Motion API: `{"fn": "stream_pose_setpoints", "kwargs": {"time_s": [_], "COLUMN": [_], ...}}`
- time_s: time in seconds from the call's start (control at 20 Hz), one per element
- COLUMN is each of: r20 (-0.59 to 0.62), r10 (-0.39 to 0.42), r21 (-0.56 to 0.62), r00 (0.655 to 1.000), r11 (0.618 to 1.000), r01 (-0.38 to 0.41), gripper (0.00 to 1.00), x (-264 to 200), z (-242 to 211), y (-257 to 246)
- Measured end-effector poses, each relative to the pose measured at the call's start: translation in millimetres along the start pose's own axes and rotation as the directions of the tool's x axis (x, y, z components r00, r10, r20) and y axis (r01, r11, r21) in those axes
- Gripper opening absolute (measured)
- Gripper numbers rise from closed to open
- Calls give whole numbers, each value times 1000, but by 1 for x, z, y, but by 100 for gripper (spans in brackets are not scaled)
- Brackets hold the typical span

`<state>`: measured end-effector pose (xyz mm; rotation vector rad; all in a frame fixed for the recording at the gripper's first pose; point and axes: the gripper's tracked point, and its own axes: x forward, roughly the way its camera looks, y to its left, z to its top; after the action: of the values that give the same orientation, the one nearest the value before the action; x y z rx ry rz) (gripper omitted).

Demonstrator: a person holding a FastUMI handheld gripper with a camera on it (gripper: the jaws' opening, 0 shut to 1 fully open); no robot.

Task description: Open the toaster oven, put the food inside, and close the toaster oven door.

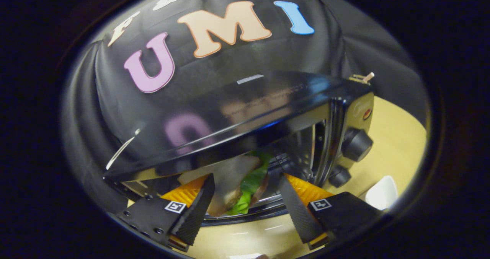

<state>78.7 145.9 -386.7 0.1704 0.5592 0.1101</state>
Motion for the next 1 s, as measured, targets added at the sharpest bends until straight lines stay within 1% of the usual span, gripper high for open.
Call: {"fn": "stream_pose_setpoints", "kwargs": {"time_s": [0.05, 0.15, 0.35, 0.45, 0.65, 0.85, 1.0], "r20": [2, 1, -42, -72, -125, -187, -257], "r10": [-17, -38, -38, -16, 60, 58, 55], "r21": [-18, -32, -14, 0, 15, -11, -19], "r00": [1000, 999, 998, 997, 990, 981, 965], "r11": [1000, 999, 999, 1000, 998, 998, 998], "r01": [17, 38, 37, 16, -59, -62, -61], "gripper": [100, 100, 100, 100, 100, 100, 100], "x": [-4, -13, -40, -57, -97, -132, -156], "z": [4, 11, 13, 10, -1, -23, -47], "y": [-4, -12, -22, -21, -14, -26, -37]}}
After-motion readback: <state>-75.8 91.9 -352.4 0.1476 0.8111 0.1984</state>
